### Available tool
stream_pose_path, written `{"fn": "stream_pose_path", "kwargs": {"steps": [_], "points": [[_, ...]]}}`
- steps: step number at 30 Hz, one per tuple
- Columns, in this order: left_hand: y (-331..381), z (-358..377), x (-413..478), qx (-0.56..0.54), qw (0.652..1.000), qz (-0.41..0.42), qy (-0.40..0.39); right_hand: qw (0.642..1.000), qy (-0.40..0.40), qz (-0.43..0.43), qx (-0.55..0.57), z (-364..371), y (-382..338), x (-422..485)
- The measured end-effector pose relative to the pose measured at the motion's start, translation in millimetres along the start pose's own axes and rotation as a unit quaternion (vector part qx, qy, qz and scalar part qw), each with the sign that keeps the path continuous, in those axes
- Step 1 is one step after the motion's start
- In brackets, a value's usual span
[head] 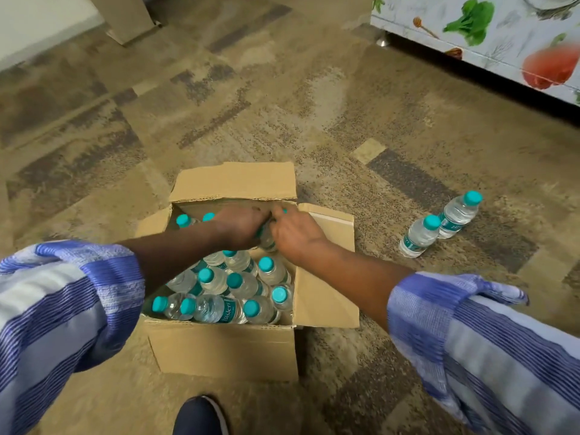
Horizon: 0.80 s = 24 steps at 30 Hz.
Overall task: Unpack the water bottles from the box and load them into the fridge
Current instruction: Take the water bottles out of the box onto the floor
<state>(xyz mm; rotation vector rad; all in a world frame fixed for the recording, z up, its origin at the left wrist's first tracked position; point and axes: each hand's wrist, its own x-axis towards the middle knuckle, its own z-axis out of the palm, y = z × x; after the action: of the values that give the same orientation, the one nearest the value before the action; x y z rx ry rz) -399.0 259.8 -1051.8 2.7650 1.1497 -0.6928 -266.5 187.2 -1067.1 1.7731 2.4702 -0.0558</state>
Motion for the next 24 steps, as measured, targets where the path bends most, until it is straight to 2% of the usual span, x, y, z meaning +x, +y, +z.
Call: {"fn": "stream_pose_path", "kwargs": {"steps": [3, 7, 10, 13, 15, 19, 22, 24], "points": [[1, 7, -5, -0.034, 0.999, -0.008, 0.007, 0.999, 0.025, 0.03, -0.031, 5, -4, -1], [-3, 8, -10, -0.054, 0.998, -0.032, 0.014, 0.998, 0.013, 0.06, -0.026, 7, 1, 7], [-3, 7, -14, -0.089, 0.995, -0.048, 0.019, 0.999, 0.01, 0.043, 0.013, 5, 6, 7], [-3, -7, -19, -0.152, 0.986, -0.052, 0.035, 0.993, 0.016, 0.055, 0.108, -6, 18, 1], [-2, -23, -22, -0.194, 0.977, -0.048, 0.072, 0.975, 0.031, 0.087, 0.203, -23, 32, -2], [7, -69, -28, -0.285, 0.938, -0.038, 0.193, 0.912, 0.093, 0.143, 0.372, -72, 75, -8], [22, -105, -31, -0.299, 0.912, 0.001, 0.281, 0.882, 0.157, 0.158, 0.414, -111, 116, -22], [40, -126, -31, -0.318, 0.893, 0.027, 0.317, 0.881, 0.195, 0.169, 0.398, -134, 146, -35]]}}
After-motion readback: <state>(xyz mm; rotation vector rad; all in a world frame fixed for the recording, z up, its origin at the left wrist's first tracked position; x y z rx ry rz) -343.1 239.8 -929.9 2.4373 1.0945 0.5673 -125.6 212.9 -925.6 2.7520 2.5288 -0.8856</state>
